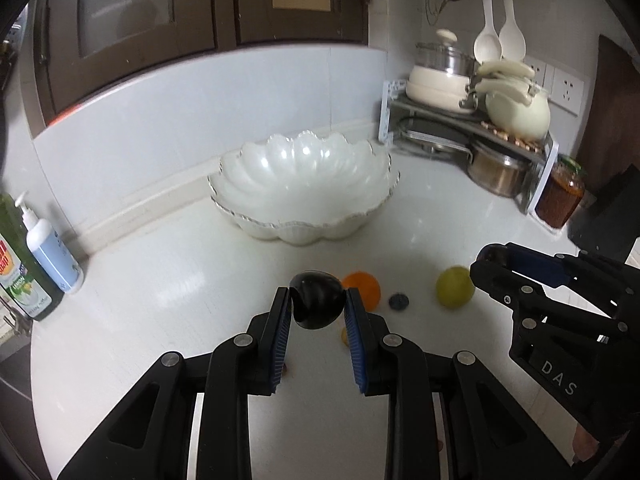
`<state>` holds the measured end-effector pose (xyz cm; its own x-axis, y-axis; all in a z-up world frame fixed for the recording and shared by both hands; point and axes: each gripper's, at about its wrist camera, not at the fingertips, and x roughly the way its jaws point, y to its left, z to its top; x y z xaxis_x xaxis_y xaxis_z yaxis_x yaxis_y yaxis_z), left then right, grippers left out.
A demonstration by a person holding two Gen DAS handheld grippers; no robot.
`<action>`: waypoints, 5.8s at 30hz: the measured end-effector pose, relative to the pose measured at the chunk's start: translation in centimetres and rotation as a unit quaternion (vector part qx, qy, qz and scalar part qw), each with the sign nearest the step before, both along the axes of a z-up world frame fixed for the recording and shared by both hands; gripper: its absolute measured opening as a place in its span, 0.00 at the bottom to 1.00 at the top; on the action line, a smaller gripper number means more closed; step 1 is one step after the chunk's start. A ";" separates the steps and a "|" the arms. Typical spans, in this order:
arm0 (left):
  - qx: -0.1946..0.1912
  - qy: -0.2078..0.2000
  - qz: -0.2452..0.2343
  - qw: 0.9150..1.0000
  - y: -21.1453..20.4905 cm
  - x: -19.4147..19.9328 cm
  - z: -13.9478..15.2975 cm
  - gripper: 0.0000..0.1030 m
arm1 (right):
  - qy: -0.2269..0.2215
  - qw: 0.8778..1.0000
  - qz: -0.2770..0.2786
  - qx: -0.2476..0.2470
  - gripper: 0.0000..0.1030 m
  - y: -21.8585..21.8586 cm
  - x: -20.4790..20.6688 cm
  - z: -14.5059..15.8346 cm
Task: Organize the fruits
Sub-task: 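Lift and carry both held dark plums over the white scalloped bowl, then open both tools to drop the dark plums into the bowl, then withdraw both open tools from the bowl back toward the loose fruits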
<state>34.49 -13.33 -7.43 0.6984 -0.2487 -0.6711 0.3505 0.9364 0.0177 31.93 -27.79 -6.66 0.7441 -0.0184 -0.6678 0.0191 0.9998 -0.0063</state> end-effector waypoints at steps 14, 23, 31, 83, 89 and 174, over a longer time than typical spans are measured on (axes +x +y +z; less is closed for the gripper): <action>-0.016 -0.047 0.014 0.999 1.1 2.4 3.4 0.27 | -0.051 0.999 0.014 0.003 0.30 1.0 2.4 3.2; -0.027 -0.058 0.025 0.998 1.4 5.0 5.2 0.27 | -0.064 0.998 0.013 0.009 0.30 0.8 5.2 4.8; -0.025 -0.069 0.031 0.997 1.2 7.5 6.8 0.27 | -0.072 0.997 0.017 0.013 0.30 0.8 7.7 6.1; 0.071 0.112 0.040 0.990 -4.5 30.5 -0.6 0.27 | 0.168 0.985 0.028 0.001 0.30 -2.3 33.5 -1.9; 0.083 0.139 0.043 0.986 -4.4 31.8 -3.0 0.27 | 0.196 0.980 0.025 -0.003 0.30 -2.6 34.9 -4.3; 0.001 -0.052 0.056 0.997 4.8 6.6 9.9 0.70 | -0.081 0.996 0.027 -0.023 0.47 2.2 6.6 9.7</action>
